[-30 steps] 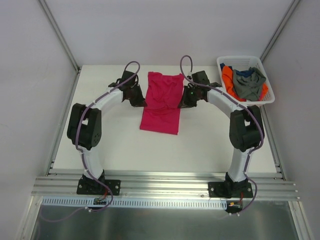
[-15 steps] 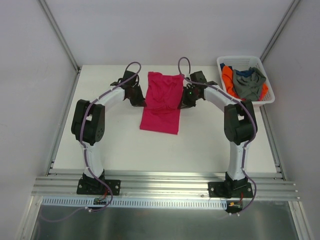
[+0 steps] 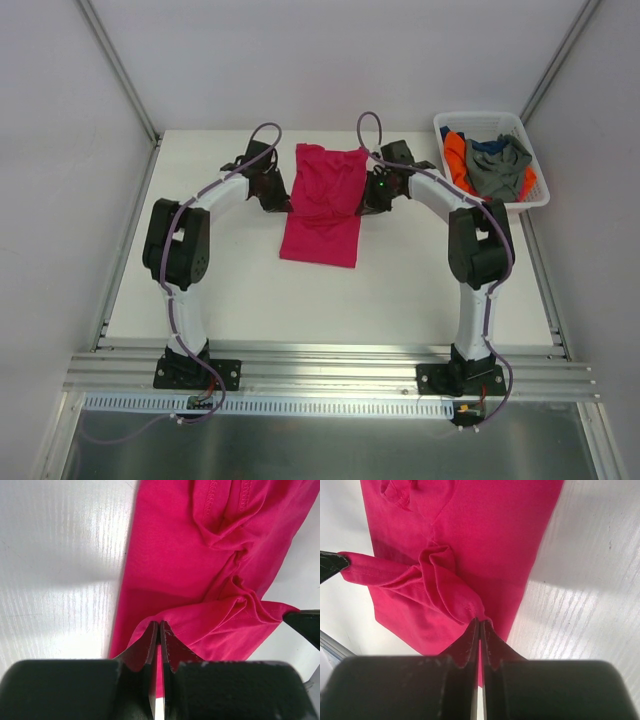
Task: Fold and stack the t-shirts
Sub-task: Fold the tshirt
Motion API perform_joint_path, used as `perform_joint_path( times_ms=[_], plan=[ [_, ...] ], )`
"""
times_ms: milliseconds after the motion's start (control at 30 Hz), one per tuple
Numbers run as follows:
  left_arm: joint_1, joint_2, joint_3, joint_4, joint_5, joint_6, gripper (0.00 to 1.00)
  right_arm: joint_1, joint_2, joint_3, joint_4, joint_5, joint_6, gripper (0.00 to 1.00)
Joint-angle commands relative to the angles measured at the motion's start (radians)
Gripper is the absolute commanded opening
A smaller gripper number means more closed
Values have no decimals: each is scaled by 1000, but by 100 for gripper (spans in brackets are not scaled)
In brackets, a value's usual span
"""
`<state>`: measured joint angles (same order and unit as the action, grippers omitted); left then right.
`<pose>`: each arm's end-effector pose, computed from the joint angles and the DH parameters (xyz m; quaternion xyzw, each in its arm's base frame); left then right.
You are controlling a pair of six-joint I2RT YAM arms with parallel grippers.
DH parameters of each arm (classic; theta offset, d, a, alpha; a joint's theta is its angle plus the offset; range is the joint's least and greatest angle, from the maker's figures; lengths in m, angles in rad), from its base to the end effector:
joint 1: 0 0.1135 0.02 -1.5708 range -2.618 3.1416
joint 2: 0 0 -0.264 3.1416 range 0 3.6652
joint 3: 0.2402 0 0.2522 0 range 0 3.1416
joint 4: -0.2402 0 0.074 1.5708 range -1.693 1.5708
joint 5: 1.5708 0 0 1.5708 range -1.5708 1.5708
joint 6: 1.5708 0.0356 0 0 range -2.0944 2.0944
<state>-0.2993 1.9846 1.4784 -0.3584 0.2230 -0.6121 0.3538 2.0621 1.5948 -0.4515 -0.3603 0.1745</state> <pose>0.4182 -0.1373 0.2062 -0.1072 0.9271 -0.2450 0.2626 0.4228 0.1695 0.2042 -0.1406 0.9231 0.2461 0.2598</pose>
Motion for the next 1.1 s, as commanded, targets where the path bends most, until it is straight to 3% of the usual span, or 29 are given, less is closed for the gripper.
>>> perform_joint_path(
  times_ms=[0,67,133,200,233,267,300,333,433,533,633,733,833,900,1067],
  plan=[
    [11,13,39,7,-22,14,0,-9,21,27,8,-11,-13,1],
    [11,23,49,6,-17,18,2,-10,29,45,-12,-12,-17,1],
    [14,20,62,6,7,20,11,-13,33,83,-33,-22,-13,3],
    [15,-1,86,4,13,35,46,-15,21,117,-62,-40,-16,17],
    [17,-9,100,1,6,43,57,-15,10,158,-75,-42,-27,34],
    [20,-23,118,-10,-2,55,78,-13,6,192,-113,-43,-36,43],
    [22,-27,166,-37,-11,58,82,-13,6,226,-137,-43,-44,49],
    [28,-32,190,-48,-5,61,84,-16,3,296,-166,-43,-53,56],
    [32,-73,255,-77,2,83,84,-15,-32,336,-217,-34,-59,57],
    [29,-162,205,-80,55,75,83,-10,-134,239,-137,-55,-30,57],
    [-9,-279,45,-79,68,52,82,36,-236,26,-38,-103,43,55],
    [-46,-400,-160,-48,53,19,83,138,-270,-88,-18,-31,21,55],
    [-50,-519,-358,25,62,-35,86,214,-255,-125,16,63,20,57],
    [-50,-585,-459,71,56,-51,94,246,-232,-127,37,105,28,57],
    [-50,-652,-552,88,55,-70,99,257,-87,-33,25,167,16,57]
  ],
)
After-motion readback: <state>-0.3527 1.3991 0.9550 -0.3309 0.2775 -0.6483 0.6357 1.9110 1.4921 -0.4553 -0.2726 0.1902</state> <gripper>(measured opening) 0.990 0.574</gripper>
